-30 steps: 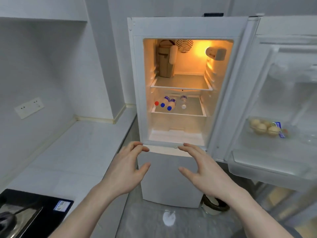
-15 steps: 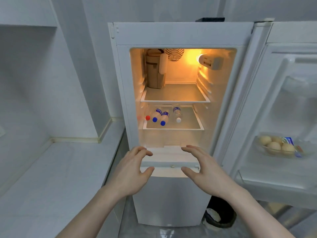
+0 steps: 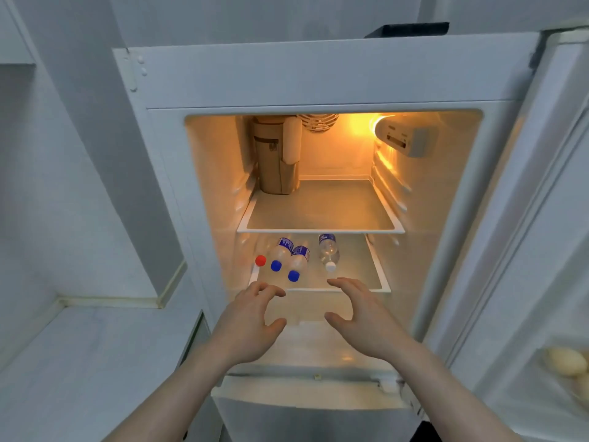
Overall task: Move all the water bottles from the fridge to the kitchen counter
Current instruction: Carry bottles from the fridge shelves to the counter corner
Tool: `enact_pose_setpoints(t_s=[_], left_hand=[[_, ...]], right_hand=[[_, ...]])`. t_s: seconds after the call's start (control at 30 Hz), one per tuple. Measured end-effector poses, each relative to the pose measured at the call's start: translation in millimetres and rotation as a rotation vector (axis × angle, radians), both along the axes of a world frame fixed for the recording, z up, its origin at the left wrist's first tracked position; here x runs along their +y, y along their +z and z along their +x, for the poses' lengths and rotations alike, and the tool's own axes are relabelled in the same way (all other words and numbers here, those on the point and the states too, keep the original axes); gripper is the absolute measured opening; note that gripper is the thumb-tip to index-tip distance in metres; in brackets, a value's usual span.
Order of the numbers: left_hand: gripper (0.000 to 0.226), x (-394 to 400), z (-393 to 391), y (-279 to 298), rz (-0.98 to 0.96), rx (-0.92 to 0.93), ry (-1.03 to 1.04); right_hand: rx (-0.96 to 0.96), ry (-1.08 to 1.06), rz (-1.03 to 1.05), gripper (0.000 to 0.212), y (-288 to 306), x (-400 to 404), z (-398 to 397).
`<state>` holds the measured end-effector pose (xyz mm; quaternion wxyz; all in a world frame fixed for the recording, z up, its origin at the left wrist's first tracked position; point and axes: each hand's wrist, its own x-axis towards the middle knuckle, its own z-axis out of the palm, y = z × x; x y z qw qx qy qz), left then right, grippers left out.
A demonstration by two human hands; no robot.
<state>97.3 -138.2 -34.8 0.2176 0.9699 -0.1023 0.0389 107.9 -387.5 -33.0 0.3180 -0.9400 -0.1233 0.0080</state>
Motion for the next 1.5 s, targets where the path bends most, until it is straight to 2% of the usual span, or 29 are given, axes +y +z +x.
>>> enact_pose_setpoints(t_s=[0.13, 0.43, 0.9, 1.2, 1.5], left_hand=[[0.049, -12, 51, -14, 0.024, 0.053, 0.022], [0.051, -23, 129, -47, 0.057, 0.184, 0.029], [0.049, -34, 193, -86, 0.134, 0.374, -0.003], [0.05, -39, 202, -101, 0.115, 0.337, -0.013], [0.033, -57, 187, -100, 0.005, 0.097, -0.004]], right_hand=[[0.025, -0.009, -0.021, 0.064, -11, -8, 56], [0.174, -0.069, -0.083, 0.072, -33, -2, 124], [0.326, -0.127, -0.205, 0.073, -66, 19, 192], [0.288, -0.13, -0.223, 0.069, -84, 23, 198], [0.229, -0.15, -0.184, 0.036, -94, 8, 179]])
